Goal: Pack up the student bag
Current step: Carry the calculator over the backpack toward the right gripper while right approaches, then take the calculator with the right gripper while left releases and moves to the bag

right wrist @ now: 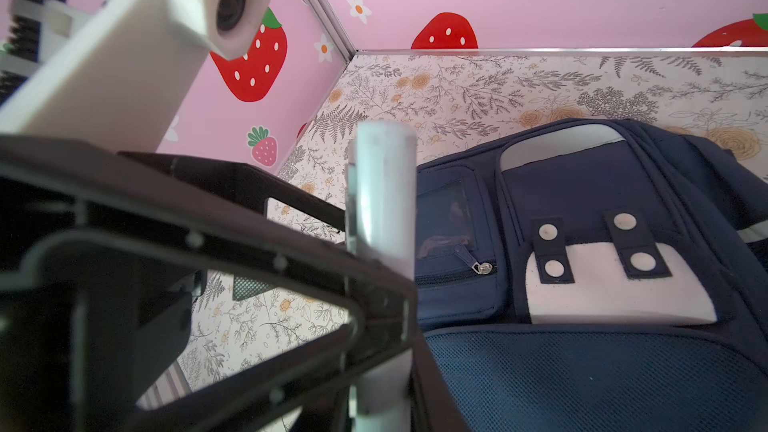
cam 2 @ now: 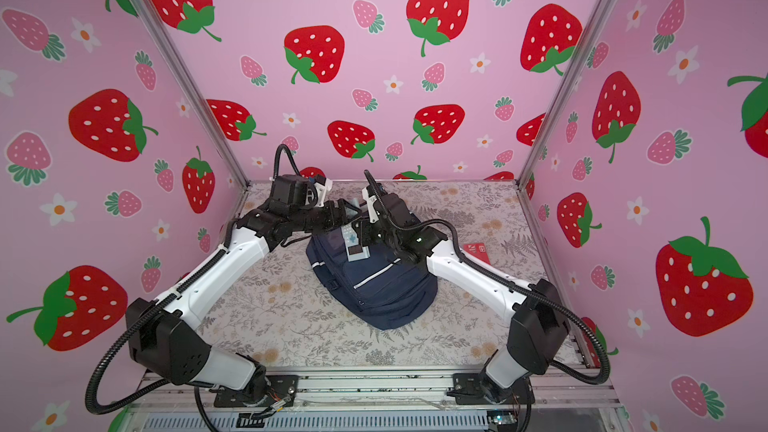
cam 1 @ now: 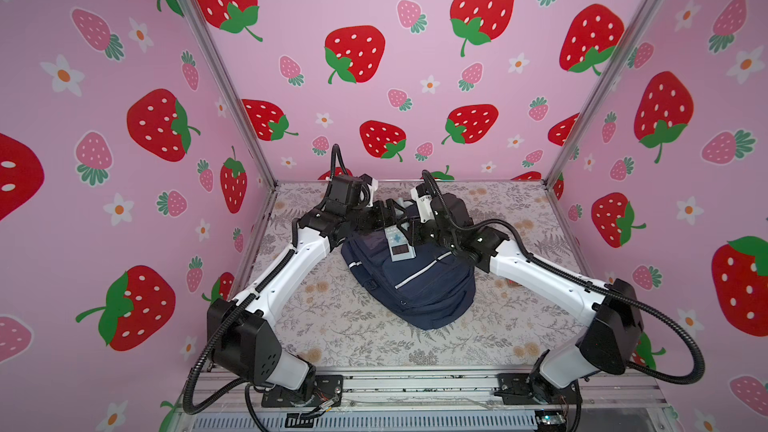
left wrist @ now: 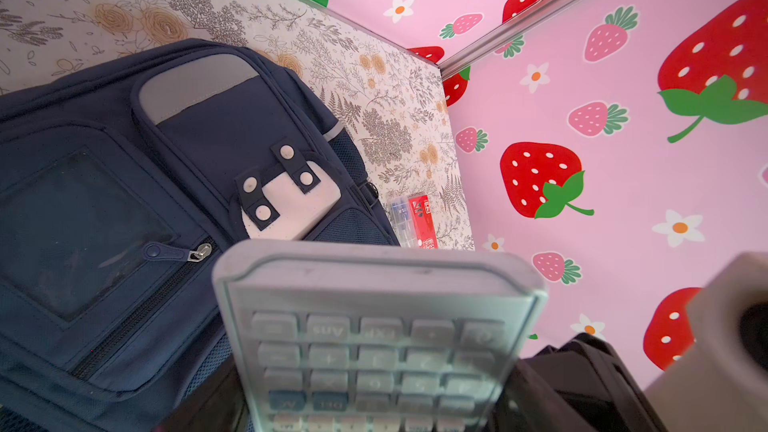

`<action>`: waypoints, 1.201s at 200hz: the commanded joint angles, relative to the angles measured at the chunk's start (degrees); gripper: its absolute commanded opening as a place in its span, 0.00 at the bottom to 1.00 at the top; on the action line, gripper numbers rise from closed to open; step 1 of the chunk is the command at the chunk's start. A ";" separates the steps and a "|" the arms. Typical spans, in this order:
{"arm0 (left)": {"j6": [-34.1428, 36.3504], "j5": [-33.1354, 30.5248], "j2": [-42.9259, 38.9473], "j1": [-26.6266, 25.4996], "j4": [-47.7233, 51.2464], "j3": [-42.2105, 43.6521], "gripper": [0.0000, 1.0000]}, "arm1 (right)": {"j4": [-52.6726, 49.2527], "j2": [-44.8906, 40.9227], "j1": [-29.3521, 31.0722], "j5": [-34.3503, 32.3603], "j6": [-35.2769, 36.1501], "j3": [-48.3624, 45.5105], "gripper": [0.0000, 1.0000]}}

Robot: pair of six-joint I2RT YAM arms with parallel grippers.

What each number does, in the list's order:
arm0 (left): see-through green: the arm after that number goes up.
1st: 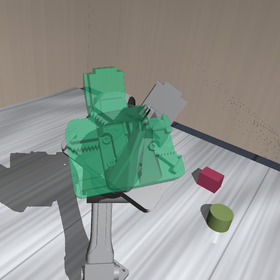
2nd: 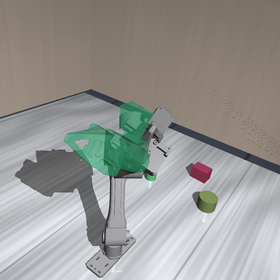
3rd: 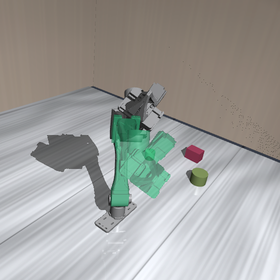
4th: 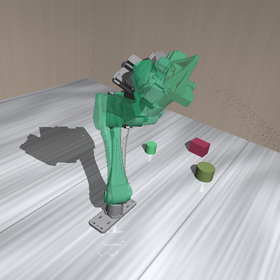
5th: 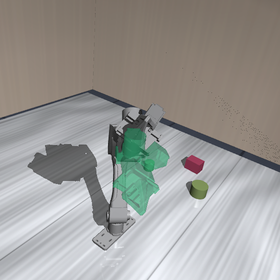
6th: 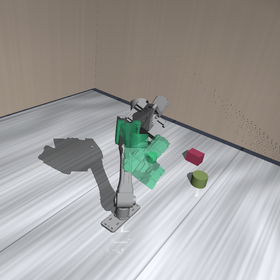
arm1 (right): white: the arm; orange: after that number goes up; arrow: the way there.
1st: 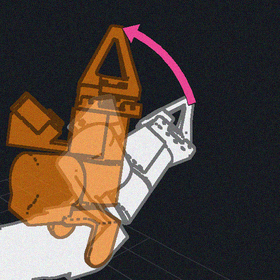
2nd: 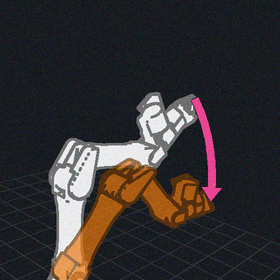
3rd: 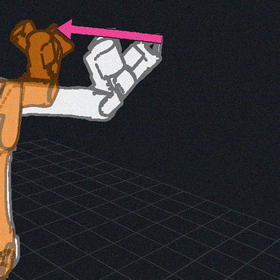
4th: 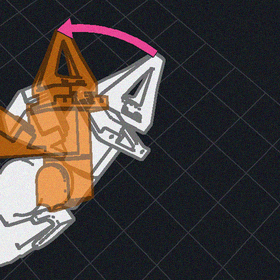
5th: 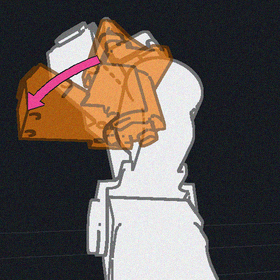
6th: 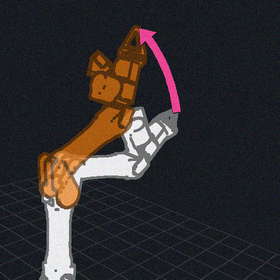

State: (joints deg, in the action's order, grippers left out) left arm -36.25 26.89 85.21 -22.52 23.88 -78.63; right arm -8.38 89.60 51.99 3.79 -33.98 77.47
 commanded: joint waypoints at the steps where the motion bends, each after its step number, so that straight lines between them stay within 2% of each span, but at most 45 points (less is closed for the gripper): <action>1: -0.53 0.88 -2.03 -0.80 -2.89 -1.40 0.71 | 1.90 -2.52 0.49 1.59 0.93 0.14 0.11; 12: -0.48 0.37 -2.86 -0.85 -3.98 -0.79 0.80 | 2.36 -2.94 0.55 2.12 0.84 -0.33 0.11; 16: -0.49 0.03 -3.15 -0.86 -4.17 -0.67 0.87 | 2.56 -3.15 0.53 2.36 0.83 -0.53 0.11; 20: -0.37 -0.27 -3.41 -0.81 -4.38 -0.62 0.98 | 2.89 -3.33 0.55 2.65 0.76 -0.77 0.11; 22: -0.33 -0.33 -3.50 -0.80 -4.44 -0.64 1.00 | 3.01 -3.41 0.54 2.70 0.76 -0.88 0.11; 49: 0.97 -2.03 -4.43 -0.82 -4.26 -1.50 0.99 | 3.50 -4.05 0.43 3.32 0.23 -1.96 0.10; 101: 4.25 -5.92 -8.74 -0.79 -5.93 -1.14 0.99 | 1.95 -6.93 -0.65 0.60 -0.76 -4.43 0.08; 127: 6.03 -7.53 -14.81 -0.81 -14.32 4.65 0.99 | -0.96 -10.73 -4.05 -0.79 -2.17 -6.90 0.08; 138: 8.18 -7.08 -15.55 -1.00 -14.23 4.95 1.00 | -2.31 -13.15 -6.24 -0.75 -2.98 -8.56 0.08; 149: 11.29 -5.21 -14.52 -1.67 -11.83 3.60 0.94 | -3.83 -15.98 -8.73 -0.72 -3.86 -10.42 0.07; 163: 16.56 -6.52 -12.09 -5.06 -6.11 1.27 0.86 | -6.51 -20.03 -12.30 -0.95 -5.13 -13.12 0.07; 174: 22.17 -11.49 -9.29 -9.23 -0.80 -0.60 0.77 | -9.10 -23.38 -15.71 -1.20 -6.25 -15.23 0.07; 193: 30.70 -21.08 -1.98 -17.71 8.41 -4.67 0.70 | -15.04 -28.57 -22.24 -0.93 -7.59 -18.76 0.07; 201: 33.37 -23.26 1.44 -20.90 11.23 -6.08 0.68 | -17.28 -30.36 -25.27 -0.18 -7.76 -20.01 0.07; 221: 37.42 -25.98 9.28 -28.13 15.77 -9.05 0.71 | -21.60 -33.74 -32.14 2.25 -7.53 -22.77 0.06; 240: 38.52 -28.04 14.46 -32.10 16.65 -10.74 0.75 | -23.59 -36.40 -36.54 3.98 -7.41 -25.19 0.06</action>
State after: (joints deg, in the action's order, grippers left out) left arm -4.82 5.13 95.35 -50.06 31.99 -85.52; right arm -26.41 56.03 19.40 4.73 -40.51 54.43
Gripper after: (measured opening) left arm 0.735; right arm 0.188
